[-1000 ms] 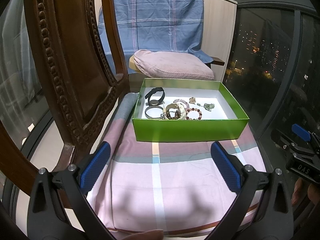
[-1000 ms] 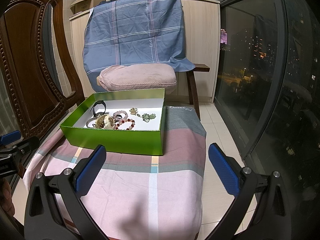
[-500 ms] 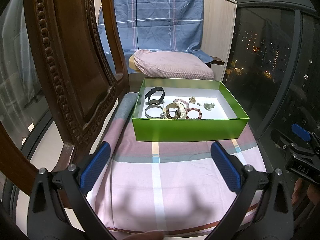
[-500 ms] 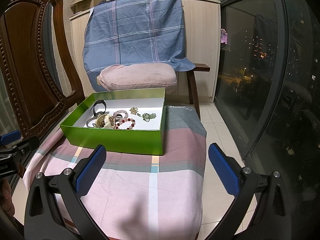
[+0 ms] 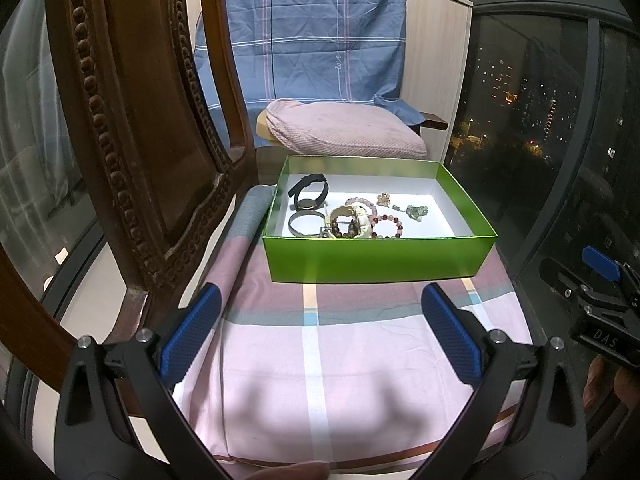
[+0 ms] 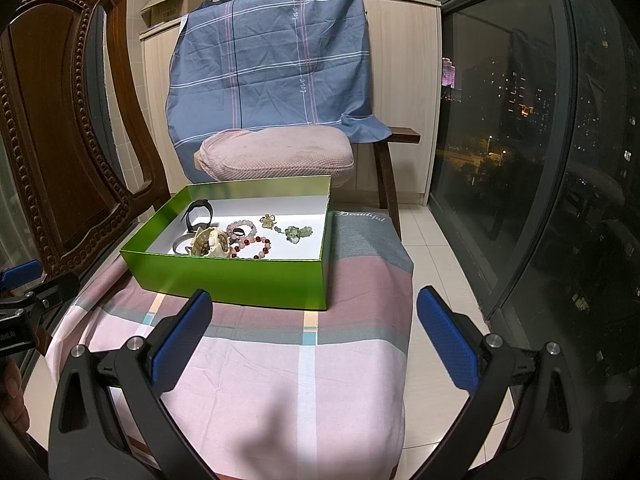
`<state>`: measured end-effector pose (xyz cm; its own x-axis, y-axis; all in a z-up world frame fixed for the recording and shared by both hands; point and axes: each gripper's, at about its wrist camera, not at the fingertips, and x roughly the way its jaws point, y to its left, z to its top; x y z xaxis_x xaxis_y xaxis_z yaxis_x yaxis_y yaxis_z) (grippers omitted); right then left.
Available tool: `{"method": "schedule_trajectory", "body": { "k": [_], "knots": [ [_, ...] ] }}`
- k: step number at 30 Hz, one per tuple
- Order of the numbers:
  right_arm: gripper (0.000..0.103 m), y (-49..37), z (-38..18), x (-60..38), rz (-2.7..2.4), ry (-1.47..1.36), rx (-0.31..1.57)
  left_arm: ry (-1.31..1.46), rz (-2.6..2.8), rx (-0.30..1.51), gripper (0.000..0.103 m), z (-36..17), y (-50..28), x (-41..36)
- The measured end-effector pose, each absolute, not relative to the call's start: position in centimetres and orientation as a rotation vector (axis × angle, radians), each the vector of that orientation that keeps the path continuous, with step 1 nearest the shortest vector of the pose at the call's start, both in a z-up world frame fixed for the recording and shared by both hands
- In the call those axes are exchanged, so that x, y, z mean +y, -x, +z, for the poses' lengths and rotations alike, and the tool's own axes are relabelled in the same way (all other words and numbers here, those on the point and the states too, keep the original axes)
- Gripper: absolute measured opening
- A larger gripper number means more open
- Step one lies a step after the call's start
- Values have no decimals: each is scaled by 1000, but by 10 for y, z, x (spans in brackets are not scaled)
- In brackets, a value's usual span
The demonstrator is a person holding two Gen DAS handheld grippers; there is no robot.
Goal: Organize jewelry
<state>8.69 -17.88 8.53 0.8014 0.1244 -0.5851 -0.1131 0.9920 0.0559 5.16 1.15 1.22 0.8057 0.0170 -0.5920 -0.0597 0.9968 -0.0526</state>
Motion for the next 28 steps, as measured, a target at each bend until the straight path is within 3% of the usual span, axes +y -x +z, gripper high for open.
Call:
{"method": "schedule_trajectory", "body": {
  "k": [28],
  "knots": [
    [100,-87,84,-179,129,-17,631,63,40,646,99,11,-52,11]
  ]
}}
